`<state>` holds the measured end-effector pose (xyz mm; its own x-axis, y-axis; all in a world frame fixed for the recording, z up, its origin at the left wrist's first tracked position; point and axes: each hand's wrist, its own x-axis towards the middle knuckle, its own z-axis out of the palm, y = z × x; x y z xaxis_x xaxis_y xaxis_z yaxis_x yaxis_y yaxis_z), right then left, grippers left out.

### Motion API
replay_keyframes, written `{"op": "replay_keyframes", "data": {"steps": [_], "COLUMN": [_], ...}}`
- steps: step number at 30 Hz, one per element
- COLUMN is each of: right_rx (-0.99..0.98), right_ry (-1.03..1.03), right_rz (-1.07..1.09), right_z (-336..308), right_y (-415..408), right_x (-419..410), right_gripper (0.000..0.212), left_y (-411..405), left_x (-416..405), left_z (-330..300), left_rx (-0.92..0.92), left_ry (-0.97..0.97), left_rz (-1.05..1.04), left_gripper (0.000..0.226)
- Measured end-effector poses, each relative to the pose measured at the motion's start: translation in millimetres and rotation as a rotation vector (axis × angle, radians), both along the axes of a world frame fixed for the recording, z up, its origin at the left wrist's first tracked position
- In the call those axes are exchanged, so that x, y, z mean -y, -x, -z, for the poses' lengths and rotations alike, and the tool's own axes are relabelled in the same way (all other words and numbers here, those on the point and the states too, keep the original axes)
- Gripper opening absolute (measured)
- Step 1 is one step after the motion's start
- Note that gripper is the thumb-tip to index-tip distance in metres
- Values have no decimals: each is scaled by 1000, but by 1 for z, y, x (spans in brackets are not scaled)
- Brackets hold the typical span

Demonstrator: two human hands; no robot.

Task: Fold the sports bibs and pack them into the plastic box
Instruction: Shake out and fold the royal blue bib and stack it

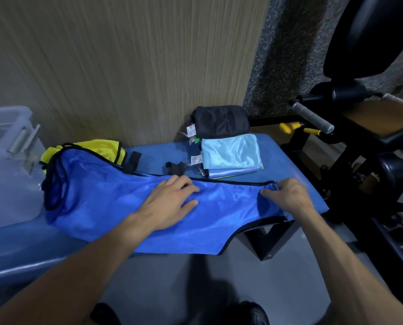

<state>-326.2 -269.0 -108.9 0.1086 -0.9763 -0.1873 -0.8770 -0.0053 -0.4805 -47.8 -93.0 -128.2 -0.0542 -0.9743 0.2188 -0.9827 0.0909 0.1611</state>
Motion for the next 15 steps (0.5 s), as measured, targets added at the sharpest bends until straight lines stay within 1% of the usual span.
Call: {"op": "replay_keyframes", "data": {"steps": [2, 5, 9, 11, 13, 15], "right_rx": [103, 366, 746, 896, 1017, 1058], "right_ry": [21, 34, 27, 52, 47, 60], "right_rz": [6, 29, 24, 29, 32, 46], "right_z": [-3, -7, -29, -47, -66, -85], "right_y": [1, 7, 7, 5, 8, 16], "right_x": [-5, -9, -26, -34, -38, -38], "right_gripper": [52, 48, 28, 23, 19, 16], "left_y": [-1, -1, 3, 5, 4, 1], "left_x": [-4, -9, -18, -20, -22, -26], "left_z": [4, 5, 5, 2, -1, 1], "left_rx": [7, 3, -64, -134, -138, -109], "left_ry": [-21, -70, -265, -257, -194, -172], "left_rz": [-8, -27, 8, 28, 30, 11], "left_gripper": [53, 55, 64, 67, 70, 70]}}
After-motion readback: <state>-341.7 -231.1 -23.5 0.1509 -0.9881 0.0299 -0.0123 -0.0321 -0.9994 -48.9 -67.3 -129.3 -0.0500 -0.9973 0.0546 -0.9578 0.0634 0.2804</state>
